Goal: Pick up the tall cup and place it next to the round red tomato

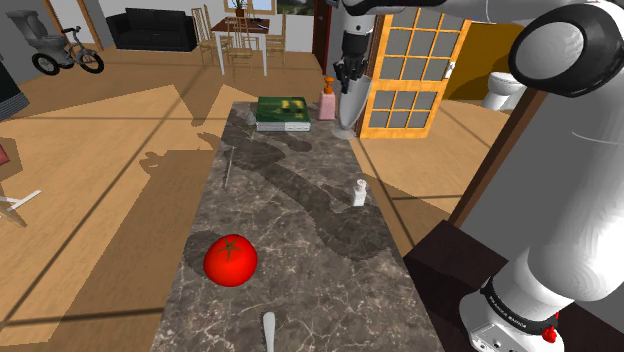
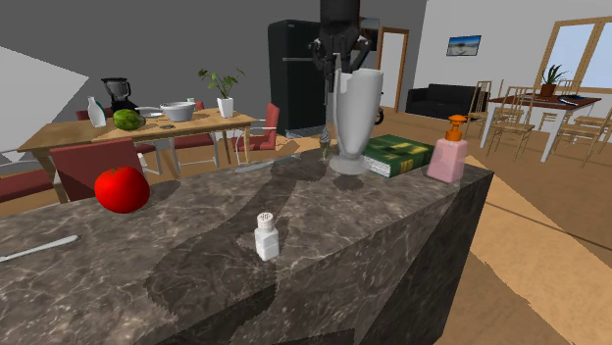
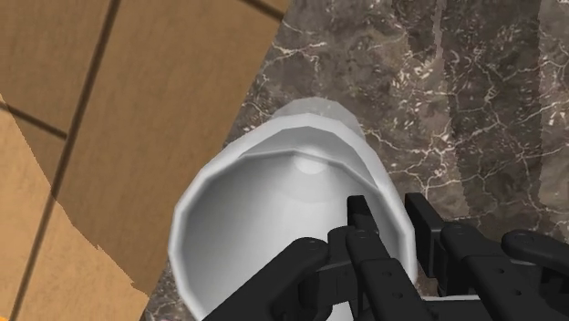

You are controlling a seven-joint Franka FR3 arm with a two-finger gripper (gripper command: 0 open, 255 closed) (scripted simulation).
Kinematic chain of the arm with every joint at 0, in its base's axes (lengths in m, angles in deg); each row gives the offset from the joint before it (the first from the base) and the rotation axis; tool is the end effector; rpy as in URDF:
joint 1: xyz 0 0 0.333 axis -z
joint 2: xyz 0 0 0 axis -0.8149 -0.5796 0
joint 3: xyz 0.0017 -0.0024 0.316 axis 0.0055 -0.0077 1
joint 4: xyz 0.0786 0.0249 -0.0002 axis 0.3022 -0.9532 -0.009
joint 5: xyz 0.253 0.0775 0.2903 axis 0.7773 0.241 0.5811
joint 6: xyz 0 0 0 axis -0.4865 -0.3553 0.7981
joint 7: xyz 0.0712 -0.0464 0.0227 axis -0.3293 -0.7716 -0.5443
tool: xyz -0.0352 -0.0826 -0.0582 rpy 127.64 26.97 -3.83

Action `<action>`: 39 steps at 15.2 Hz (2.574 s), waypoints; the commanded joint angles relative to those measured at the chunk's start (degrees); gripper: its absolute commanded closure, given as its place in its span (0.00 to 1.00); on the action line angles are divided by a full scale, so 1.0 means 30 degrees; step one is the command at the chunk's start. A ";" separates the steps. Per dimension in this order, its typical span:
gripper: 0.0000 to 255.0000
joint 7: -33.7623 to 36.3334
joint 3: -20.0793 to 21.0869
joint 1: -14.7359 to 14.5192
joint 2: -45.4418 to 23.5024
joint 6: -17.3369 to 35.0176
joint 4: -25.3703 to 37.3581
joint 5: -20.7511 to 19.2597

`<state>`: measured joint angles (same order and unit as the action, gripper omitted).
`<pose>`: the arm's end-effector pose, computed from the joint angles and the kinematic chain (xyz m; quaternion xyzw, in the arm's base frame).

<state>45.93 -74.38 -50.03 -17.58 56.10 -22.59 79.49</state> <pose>0.6535 -0.0733 0.5523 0.9997 -0.0167 0.0151 0.0065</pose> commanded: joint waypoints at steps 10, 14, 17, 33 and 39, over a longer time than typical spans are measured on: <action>1.00 0.0657 0.0198 -0.0466 0.0274 -0.2498 0.2229 -0.0091; 1.00 0.2116 0.0703 -0.1451 0.2008 -0.2346 0.0327 -0.0290; 1.00 0.3262 0.1153 -0.2156 0.3060 -0.2397 -0.0691 -0.0396; 1.00 0.9958 0.4252 -0.5802 0.5526 -0.4075 -0.1622 -0.0606; 1.00 1.2727 0.5612 -0.7285 0.5011 -0.5151 -0.0128 -0.0837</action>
<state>82.66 -58.21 -71.14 -1.97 41.44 -24.33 77.19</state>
